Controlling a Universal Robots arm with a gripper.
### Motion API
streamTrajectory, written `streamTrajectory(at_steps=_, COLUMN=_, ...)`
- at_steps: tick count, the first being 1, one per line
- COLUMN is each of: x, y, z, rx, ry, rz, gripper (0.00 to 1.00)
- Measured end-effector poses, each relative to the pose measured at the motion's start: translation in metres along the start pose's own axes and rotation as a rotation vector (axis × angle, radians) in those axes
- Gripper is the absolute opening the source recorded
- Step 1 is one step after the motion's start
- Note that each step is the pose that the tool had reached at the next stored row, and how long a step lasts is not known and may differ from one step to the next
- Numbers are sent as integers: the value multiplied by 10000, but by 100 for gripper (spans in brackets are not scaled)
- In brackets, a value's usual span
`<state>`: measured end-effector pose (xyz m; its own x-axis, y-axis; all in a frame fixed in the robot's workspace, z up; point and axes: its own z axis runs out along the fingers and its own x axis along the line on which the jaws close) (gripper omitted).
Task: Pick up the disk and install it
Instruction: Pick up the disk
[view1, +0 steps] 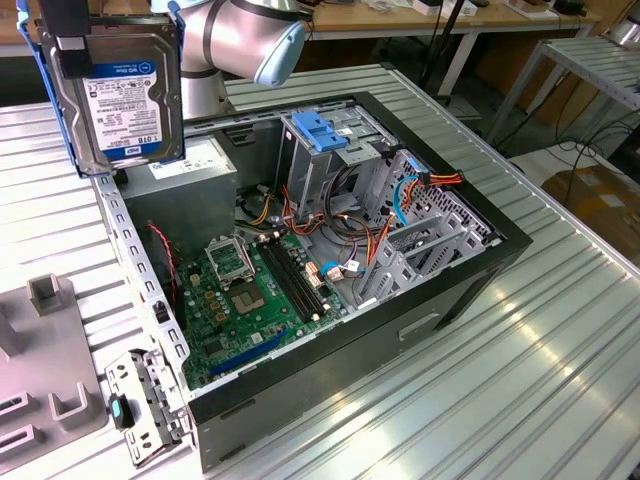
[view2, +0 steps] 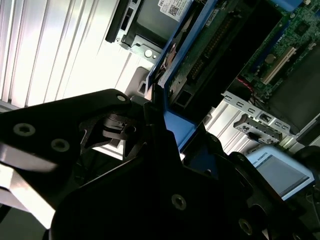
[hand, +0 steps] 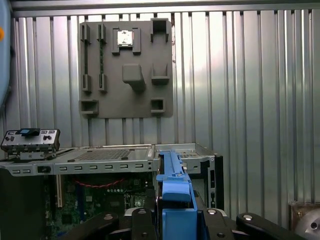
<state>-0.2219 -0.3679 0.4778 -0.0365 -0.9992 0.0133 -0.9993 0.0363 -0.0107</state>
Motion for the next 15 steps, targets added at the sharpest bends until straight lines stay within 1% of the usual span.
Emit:
streamTrajectory(at_steps=3, x=6, y=-17, z=0, rx=1, ry=-1, rz=0, gripper=37)
streamTrajectory(at_steps=8, x=45, y=-20, z=1, rx=1, ry=-1, rz=-1, gripper=37)
streamTrajectory(at_steps=12, x=64, y=-21, z=1, rx=1, ry=0, rz=0, gripper=37)
streamTrajectory(at_steps=15, x=65, y=-23, z=-9, rx=0, ry=1, rz=-1, gripper=37)
